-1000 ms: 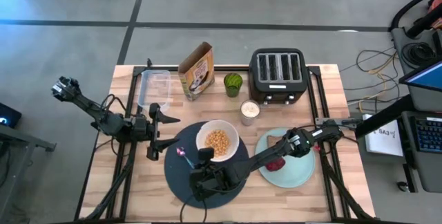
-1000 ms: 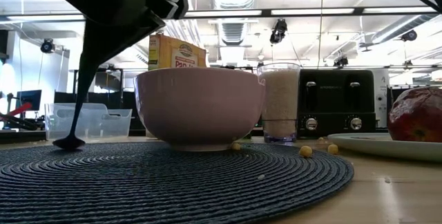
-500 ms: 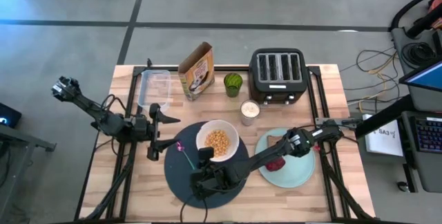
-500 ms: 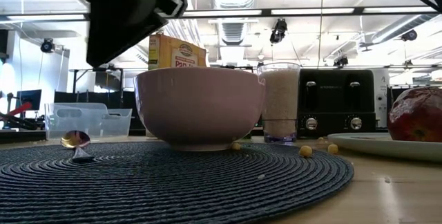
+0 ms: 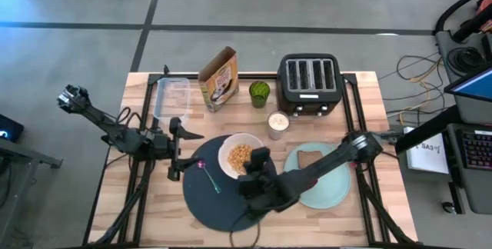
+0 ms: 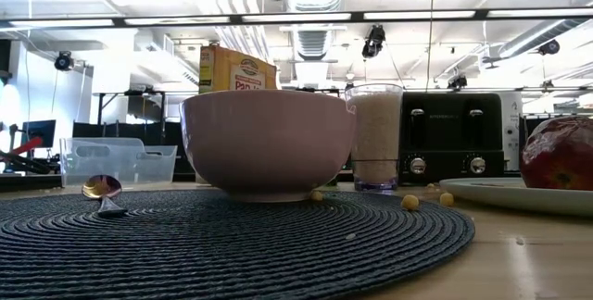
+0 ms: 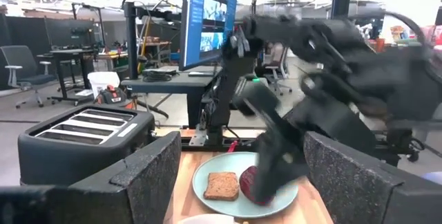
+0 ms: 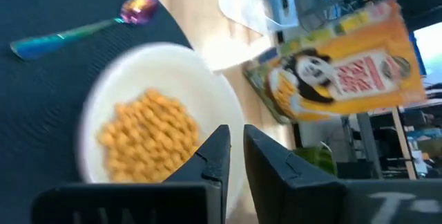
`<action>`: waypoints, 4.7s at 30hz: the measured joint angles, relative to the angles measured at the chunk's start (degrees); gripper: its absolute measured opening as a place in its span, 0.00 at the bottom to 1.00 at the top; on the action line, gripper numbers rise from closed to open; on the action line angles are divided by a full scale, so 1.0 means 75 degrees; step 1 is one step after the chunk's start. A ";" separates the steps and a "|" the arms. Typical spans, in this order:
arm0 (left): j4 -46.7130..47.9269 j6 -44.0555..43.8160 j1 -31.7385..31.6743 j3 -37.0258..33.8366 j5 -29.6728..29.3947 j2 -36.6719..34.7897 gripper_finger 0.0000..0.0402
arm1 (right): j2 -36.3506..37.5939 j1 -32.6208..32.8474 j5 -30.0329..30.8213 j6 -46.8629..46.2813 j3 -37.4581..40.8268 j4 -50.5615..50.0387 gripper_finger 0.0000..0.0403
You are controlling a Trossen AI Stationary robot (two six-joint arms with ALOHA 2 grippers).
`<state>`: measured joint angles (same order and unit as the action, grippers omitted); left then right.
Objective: Arrange a breakfast setting
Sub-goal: Return to Home Position
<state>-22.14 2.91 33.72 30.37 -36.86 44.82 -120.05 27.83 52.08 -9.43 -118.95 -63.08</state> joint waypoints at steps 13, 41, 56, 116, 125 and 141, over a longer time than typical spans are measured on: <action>0.1123 -0.1013 0.0004 0.0938 -0.0364 0.1161 0.70 | 0.4461 -0.0083 -0.1574 0.2273 0.5604 0.5255 0.08; 0.8900 -0.6530 0.0050 0.2217 0.2398 0.4862 0.17 | 0.8358 -0.0667 -0.3157 0.4007 0.9447 0.8222 0.08; 0.7413 -0.6457 -0.0566 0.0841 0.1801 0.4928 0.00 | 0.8340 -0.0667 -0.3151 0.4199 0.9447 0.8219 0.08; 0.2584 0.1057 -0.3953 -0.2608 0.2800 -0.4668 0.00 | 1.1991 -0.4401 -0.7144 0.2129 1.2640 0.9190 0.08; 0.3812 0.0485 -0.3950 -0.2774 0.2804 -0.5983 0.00 | 1.3336 -0.4831 -0.7132 0.1732 1.3572 0.9193 0.08; 0.3149 -0.0487 -0.3950 -0.3637 0.3276 -0.5981 0.00 | 1.5841 -0.5117 -0.6933 0.1198 1.4515 0.7591 0.08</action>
<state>1.48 -0.74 4.10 3.09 -12.29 -0.03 -1.24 -10.55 0.08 -0.44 -10.09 -6.15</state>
